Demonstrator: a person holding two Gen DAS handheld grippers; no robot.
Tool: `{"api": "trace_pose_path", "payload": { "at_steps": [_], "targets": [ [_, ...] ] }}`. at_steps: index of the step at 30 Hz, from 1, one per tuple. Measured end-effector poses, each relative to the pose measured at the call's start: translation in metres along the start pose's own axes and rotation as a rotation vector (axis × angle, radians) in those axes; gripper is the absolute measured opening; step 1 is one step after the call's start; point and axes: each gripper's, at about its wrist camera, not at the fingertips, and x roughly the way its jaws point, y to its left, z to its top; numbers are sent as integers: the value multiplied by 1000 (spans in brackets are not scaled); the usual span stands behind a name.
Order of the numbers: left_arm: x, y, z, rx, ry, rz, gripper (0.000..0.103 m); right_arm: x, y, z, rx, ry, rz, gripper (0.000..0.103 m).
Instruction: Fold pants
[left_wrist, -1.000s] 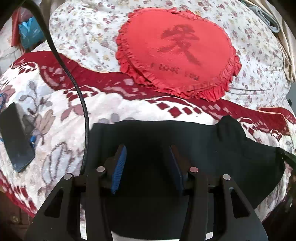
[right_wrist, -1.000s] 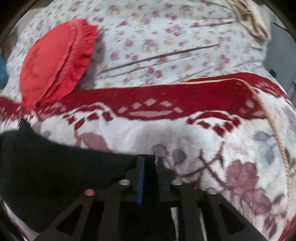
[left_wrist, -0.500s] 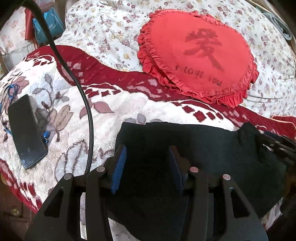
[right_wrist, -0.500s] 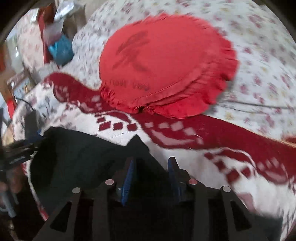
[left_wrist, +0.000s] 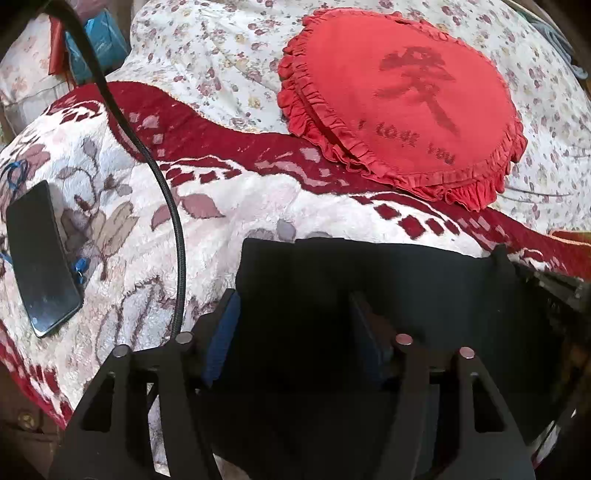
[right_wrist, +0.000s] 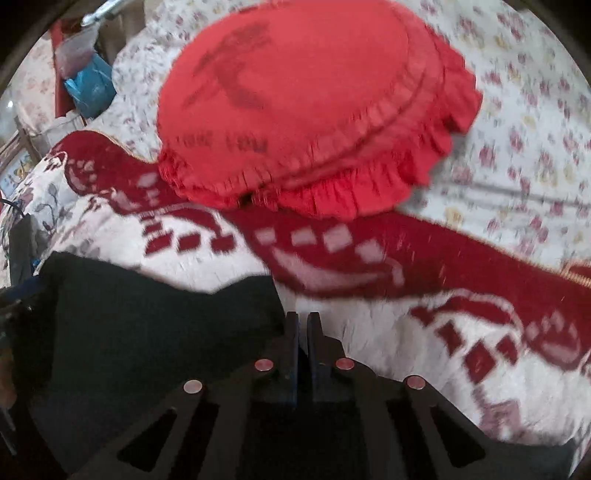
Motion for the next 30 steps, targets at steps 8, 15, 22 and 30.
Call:
{"api": "trace_pose_path", "payload": {
  "at_steps": [8, 15, 22, 30],
  "targets": [
    [-9, -1, 2, -1, -10, 11, 63, -53, 0, -6, 20, -118, 19, 5],
    [-35, -7, 3, -1, -55, -7, 63, -93, 26, -25, -17, -133, 100, 6],
    [-48, -16, -3, 21, -70, -8, 63, -86, 41, -50, -19, -84, 135, 7],
    [-40, -20, -11, 26, -54, -19, 63, -54, 42, -52, -27, -36, 57, 19]
  ]
}}
